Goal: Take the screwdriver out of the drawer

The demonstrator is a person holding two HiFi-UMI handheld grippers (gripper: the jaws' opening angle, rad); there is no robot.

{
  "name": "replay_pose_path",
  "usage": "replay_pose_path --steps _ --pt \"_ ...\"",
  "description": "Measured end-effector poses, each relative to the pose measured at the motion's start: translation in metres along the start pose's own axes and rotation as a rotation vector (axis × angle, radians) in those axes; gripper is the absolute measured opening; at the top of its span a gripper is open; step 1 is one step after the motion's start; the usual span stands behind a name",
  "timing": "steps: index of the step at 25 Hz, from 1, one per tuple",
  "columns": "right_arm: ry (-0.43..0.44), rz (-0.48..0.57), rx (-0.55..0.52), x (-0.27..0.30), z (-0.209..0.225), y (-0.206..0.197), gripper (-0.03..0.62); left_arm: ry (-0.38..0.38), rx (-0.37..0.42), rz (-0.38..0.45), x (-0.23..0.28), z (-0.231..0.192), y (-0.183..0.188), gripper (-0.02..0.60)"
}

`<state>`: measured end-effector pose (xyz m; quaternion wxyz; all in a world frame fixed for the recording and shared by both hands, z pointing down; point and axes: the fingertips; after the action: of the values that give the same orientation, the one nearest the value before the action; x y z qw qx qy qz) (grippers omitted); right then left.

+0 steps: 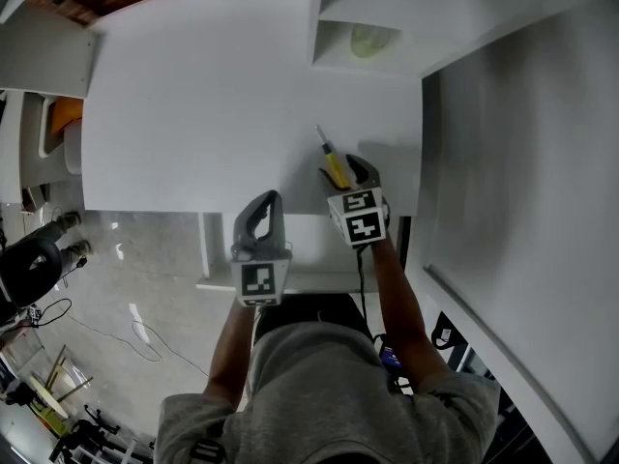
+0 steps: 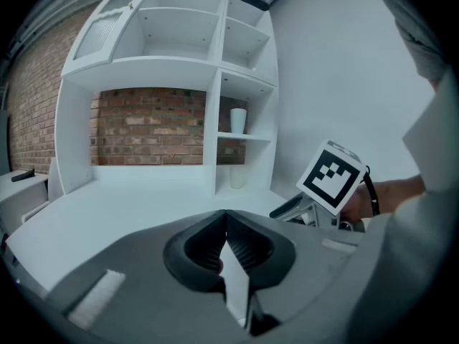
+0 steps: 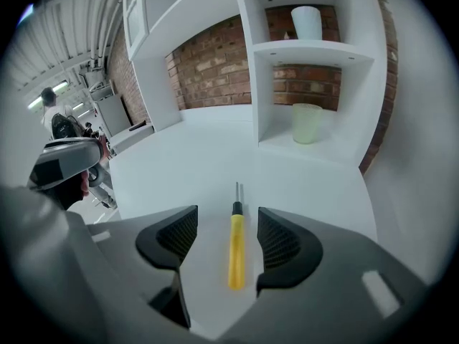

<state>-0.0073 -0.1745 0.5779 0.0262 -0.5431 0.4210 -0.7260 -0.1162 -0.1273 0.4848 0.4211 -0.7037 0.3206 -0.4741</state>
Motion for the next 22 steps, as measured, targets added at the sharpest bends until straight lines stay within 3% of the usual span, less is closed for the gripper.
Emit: replay_pose_path --steps 22 --pt "-0.173 0.356 -0.073 -0.189 -0.041 0.046 0.138 -0.02 0.093 0.217 -0.103 0.055 0.079 0.012"
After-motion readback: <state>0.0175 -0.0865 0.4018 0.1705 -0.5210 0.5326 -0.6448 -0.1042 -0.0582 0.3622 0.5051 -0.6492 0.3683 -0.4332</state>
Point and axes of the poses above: the fingertips, and each gripper's own axes: x forward along the fingers, z to its right, y out of its top, and after that the axes turned 9 degrees about -x, right-handed
